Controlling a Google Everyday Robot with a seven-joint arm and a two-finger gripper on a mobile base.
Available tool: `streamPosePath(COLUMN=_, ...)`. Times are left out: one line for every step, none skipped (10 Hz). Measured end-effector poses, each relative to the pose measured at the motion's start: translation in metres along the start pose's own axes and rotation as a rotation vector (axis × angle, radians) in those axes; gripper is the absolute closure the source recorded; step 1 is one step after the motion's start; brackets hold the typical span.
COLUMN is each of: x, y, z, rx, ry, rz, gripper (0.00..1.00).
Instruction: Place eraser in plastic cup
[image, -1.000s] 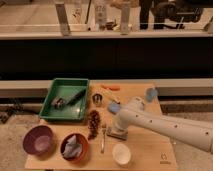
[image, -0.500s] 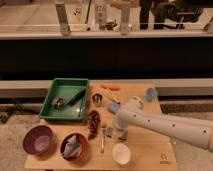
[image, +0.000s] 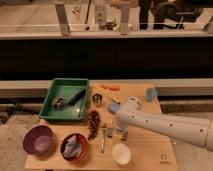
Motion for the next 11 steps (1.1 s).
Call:
streamPosePath(x=0.003, y=0.0, z=0.003, rx=0.002, ry=0.0, rz=0.002, gripper=0.29)
streamPosePath(x=0.005, y=0.0, z=0.005, rx=0.003, ry=0.0, rz=0.006, gripper=0.39)
streamPosePath(x=0.006, y=-0.001, z=0.007, rx=0.001, ry=0.0, rz=0.01, gripper=0.49)
streamPosePath(x=0.007, y=-0.001, z=0.008, rx=-0.002, ry=0.004, rz=0.017, gripper=0.59)
streamPosePath(x=0.008, y=-0.001, z=0.01, rx=-0.004, ry=0.016, rz=0.028, gripper=0.69)
streamPosePath(x=0.009, y=-0.002, z=0.011, rx=-0.008, ry=0.023, rz=0.036, gripper=0.75)
streamPosePath(x=0.01, y=-0.002, z=0.013, rx=-0.014, ry=0.032, rz=0.044, gripper=0.79)
streamPosePath(x=0.01, y=-0.002, z=0.014, rx=-0.019, ry=0.038, rz=0.048, gripper=0.84)
streamPosePath(x=0.01, y=-0.002, z=0.014, rx=-0.02, ry=0.04, rz=0.051, gripper=0.85)
streamPosePath(x=0.01, y=-0.002, z=0.014, rx=-0.021, ry=0.04, rz=0.052, gripper=0.85)
streamPosePath(x=0.01, y=-0.002, z=0.014, rx=-0.021, ry=0.04, rz=0.052, gripper=0.83)
